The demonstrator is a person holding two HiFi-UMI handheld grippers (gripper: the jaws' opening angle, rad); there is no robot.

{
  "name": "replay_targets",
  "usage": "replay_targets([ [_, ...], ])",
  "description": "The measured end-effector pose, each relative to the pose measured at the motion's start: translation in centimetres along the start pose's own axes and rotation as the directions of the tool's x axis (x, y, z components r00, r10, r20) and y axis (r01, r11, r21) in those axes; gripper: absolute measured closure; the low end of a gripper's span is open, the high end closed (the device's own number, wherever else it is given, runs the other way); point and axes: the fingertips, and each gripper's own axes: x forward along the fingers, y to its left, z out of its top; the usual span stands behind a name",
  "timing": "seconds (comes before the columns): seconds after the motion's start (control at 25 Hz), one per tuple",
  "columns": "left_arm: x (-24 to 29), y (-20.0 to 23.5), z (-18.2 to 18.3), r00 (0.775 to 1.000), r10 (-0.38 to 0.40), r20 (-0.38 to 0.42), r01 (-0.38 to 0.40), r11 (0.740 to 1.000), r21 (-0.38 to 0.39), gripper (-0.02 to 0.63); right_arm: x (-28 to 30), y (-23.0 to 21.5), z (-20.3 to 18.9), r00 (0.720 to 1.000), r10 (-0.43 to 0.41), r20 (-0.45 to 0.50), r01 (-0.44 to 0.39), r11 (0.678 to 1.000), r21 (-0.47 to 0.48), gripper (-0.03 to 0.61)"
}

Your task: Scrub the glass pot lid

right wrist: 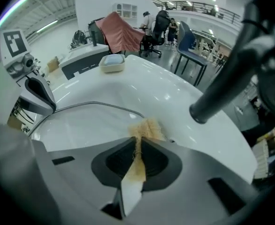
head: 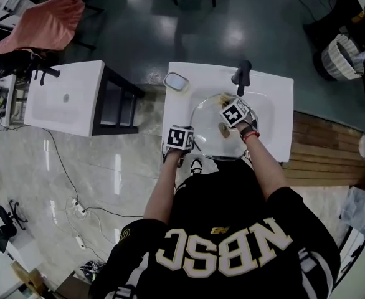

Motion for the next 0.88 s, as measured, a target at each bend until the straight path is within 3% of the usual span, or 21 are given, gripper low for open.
replay_targets([
  [0.08, 0.0, 0.1, 0.0, 1.0, 0.008, 0.002, -0.008, 1.0, 0.004, 0.598, -0.7, -1.2, -1.3, 0.999, -0.027, -0.027, 0.027, 1.0, 0.007, 0.537],
  [0.24, 0.0, 0.0, 0.1, 1.0, 0.014, 0.004, -0.014, 1.0, 0.004, 0.598, -2.4, -3.3, -4.1, 0.987, -0.129, -0.097, 0.122, 0.99, -0.067, 0.535],
  [0.36, 0.0, 0.0, 0.2, 1.0, 0.009, 0.01, -0.009, 1.0, 0.001, 0.598, -3.7, -3.4, -5.7, 0.98, -0.146, -0.135, 0.137, 0.988, -0.075, 0.535],
  [0.6, 0.0, 0.2, 0.3, 1.0, 0.005, 0.022, -0.005, 1.0, -0.005, 0.598, -5.8, -2.2, -8.4, 0.98, -0.087, -0.182, 0.082, 0.996, -0.032, 0.535],
  [0.88, 0.0, 0.2, 0.4, 0.999, -0.003, 0.038, 0.004, 1.0, -0.013, 0.598, -8.5, 1.9, -10.7, 0.981, 0.073, -0.18, -0.061, 0.996, 0.072, 0.535],
])
